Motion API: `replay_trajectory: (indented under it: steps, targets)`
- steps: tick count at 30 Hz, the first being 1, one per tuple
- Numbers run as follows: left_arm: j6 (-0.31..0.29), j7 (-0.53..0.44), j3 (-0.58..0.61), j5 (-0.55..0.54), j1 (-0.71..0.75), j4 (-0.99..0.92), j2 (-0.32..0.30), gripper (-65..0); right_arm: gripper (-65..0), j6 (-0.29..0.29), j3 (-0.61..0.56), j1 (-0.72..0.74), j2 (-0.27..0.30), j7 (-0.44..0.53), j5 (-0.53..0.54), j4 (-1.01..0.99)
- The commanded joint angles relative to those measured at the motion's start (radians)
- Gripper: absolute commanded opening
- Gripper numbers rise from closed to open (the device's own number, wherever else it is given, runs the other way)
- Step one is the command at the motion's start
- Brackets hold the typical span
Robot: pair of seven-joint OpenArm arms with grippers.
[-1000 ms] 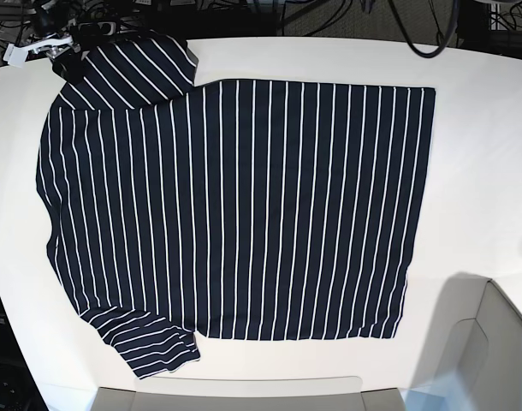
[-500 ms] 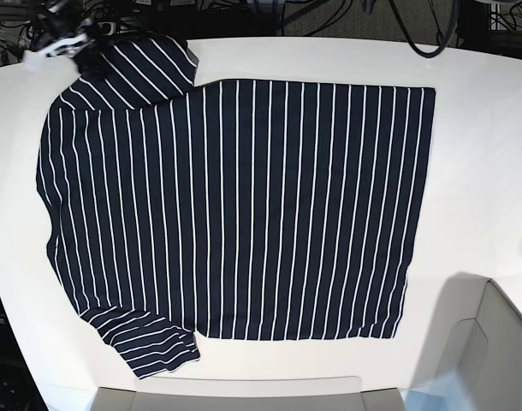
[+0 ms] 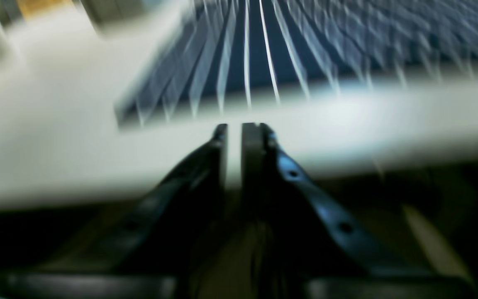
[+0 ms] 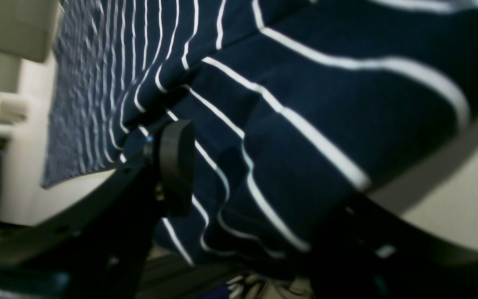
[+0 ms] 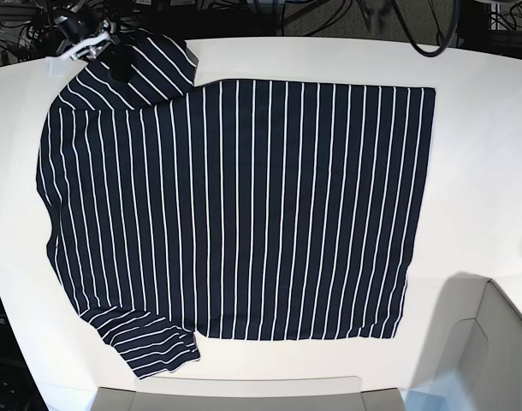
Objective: Fold the T-shirt properly
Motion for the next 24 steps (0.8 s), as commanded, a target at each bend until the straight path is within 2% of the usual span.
replay_trajectory:
  steps: [1, 4, 7, 9, 12, 15, 17, 20, 24]
  targets:
    - [-0.001, 0.023, 0.003, -0.024, 0.039, 0.055, -0.003, -53.1, -38.3, -0.020, 0.004, -0.008, 0.007, -0.017, -0.027, 0.010]
    - [-0.007, 0.222, 0.003, -0.130, 0.096, 0.250, -0.019, -52.5, -38.3, -0.020, 0.004, -0.008, 0.007, -0.014, -0.038, 0.010]
    - [-0.008, 0.414, 0.004, -0.291, 0.125, 0.429, -0.079, -52.3, -38.3, -0.020, 0.004, -0.005, 0.011, -0.014, -0.038, 0.010]
    - [-0.010, 0.558, 0.004, -0.449, 0.133, 0.532, -0.134, -52.1, -38.3, -0.020, 0.004, 0.007, 0.011, -0.018, -0.040, 0.010]
    - [-0.062, 0.773, -0.009, -0.710, 0.128, 0.612, -0.230, -49.8, -38.3, -0.020, 0.004, 0.007, 0.013, -0.020, -0.040, 0.010]
    - [-0.102, 0.982, -0.049, -1.019, 0.090, 0.623, -0.335, -49.0, -38.3, -0.020, 0.004, 0.009, 0.016, -0.020, -0.040, 0.010]
    - [-0.105, 1.091, -0.083, -1.155, 0.052, 0.594, -0.367, -49.0, -38.3, -0.020, 0.004, 0.009, 0.031, -0.020, -0.040, 0.009]
    - [-0.105, 1.187, -0.152, -1.215, 0.019, 0.543, -0.375, -49.2, -38.3, -0.020, 0.004, 0.015, 0.040, -0.020, -0.040, 0.006]
    - [-0.105, 1.316, -0.213, -1.220, 0.010, 0.503, -0.373, -49.2, -38.3, -0.020, 0.006, 0.015, 0.046, -0.020, -0.040, 0.006]
